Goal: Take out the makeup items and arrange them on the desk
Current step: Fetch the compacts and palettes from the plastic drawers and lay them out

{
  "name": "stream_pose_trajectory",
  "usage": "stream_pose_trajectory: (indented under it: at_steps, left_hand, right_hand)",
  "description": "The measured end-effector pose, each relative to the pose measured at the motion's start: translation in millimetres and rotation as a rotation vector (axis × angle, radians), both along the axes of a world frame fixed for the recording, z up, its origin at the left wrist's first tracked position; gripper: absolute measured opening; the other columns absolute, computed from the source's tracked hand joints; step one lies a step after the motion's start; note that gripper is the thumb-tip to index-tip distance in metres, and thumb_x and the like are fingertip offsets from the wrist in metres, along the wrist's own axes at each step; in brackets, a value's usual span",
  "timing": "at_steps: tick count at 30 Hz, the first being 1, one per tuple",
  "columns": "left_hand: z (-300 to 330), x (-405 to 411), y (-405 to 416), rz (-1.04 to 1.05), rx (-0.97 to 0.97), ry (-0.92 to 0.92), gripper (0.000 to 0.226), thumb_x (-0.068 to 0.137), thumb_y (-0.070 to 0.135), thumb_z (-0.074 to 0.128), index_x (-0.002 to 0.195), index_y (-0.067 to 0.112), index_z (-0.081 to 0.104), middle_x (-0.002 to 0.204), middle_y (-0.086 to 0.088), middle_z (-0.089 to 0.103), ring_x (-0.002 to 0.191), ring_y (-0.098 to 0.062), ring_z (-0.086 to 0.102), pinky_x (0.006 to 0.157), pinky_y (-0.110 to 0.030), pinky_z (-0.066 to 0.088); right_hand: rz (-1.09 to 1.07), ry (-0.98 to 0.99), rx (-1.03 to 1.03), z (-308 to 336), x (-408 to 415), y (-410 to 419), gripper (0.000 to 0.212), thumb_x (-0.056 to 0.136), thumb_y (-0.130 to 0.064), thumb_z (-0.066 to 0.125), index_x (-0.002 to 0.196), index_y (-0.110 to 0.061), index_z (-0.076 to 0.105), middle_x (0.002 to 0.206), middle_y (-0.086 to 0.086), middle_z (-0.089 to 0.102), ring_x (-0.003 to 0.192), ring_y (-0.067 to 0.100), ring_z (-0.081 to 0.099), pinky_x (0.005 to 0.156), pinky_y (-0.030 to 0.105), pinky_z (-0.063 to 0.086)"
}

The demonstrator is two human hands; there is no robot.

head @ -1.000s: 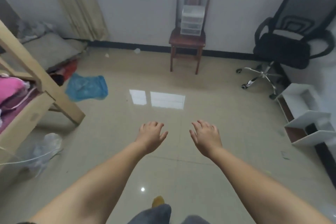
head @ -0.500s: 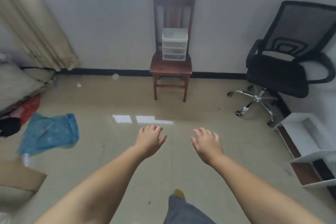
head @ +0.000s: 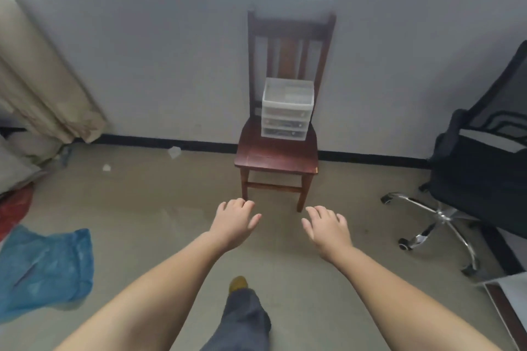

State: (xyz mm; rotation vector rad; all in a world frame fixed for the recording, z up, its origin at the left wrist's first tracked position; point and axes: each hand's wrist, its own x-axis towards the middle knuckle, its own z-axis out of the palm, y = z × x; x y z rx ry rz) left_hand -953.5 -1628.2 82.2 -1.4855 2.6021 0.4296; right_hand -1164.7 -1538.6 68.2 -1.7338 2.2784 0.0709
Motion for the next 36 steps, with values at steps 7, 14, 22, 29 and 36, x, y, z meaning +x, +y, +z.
stream_pose_trajectory:
  at_steps: [7,14,22,29,36]
  left_hand:
    - [5,-69,-186,-0.079,0.016,-0.034,0.039,0.097,0.046,0.034,0.119,0.018,0.049,0.123,-0.003,0.053,0.12,-0.023,0.046,0.101,-0.035,0.032]
    - [-28,-148,-330,-0.11,0.029,-0.015,0.043,0.098,0.042,0.035,0.132,0.017,0.044,0.131,-0.002,0.051,0.123,-0.021,0.045,0.104,-0.033,0.03]
    - [-69,-207,-455,-0.075,0.051,0.051,0.056,0.096,0.028,0.043,0.146,0.011,0.027,0.15,-0.007,0.032,0.137,-0.022,0.031,0.114,-0.035,0.022]
    - [-111,-230,-519,-0.159,0.02,-0.079,0.071,0.091,0.015,0.042,0.151,0.014,0.005,0.159,-0.003,0.002,0.147,-0.017,0.002,0.119,-0.036,0.002]
    - [-128,-228,-529,-0.238,0.029,-0.103,0.076,0.086,0.003,0.039,0.15,0.012,0.0,0.159,-0.004,0.001,0.147,-0.018,0.0,0.117,-0.036,-0.004]
  right_hand:
    - [-0.14,-0.078,-0.037,7,-55,-159,0.041,0.1,-0.04,0.028,0.136,-0.024,0.038,0.138,-0.004,0.043,0.128,0.018,0.039,0.109,0.036,0.024]
    - [-0.126,-0.131,0.048,-28,-119,-302,0.043,0.101,-0.04,0.026,0.139,-0.024,0.035,0.141,-0.002,0.042,0.128,0.019,0.04,0.107,0.035,0.028]
    - [-0.503,-0.731,0.101,-80,-167,-456,0.037,0.1,-0.027,0.035,0.134,-0.015,0.043,0.128,0.005,0.052,0.111,0.022,0.051,0.088,0.029,0.04]
    - [-1.347,-1.622,-0.075,-122,-170,-564,0.039,0.095,0.003,0.029,0.13,-0.008,0.043,0.119,0.013,0.054,0.112,0.023,0.054,0.089,0.04,0.047]
    - [-1.727,-1.894,-0.208,-149,-168,-589,0.042,0.087,0.011,0.019,0.11,-0.005,0.051,0.105,0.012,0.058,0.112,0.026,0.057,0.086,0.043,0.044]
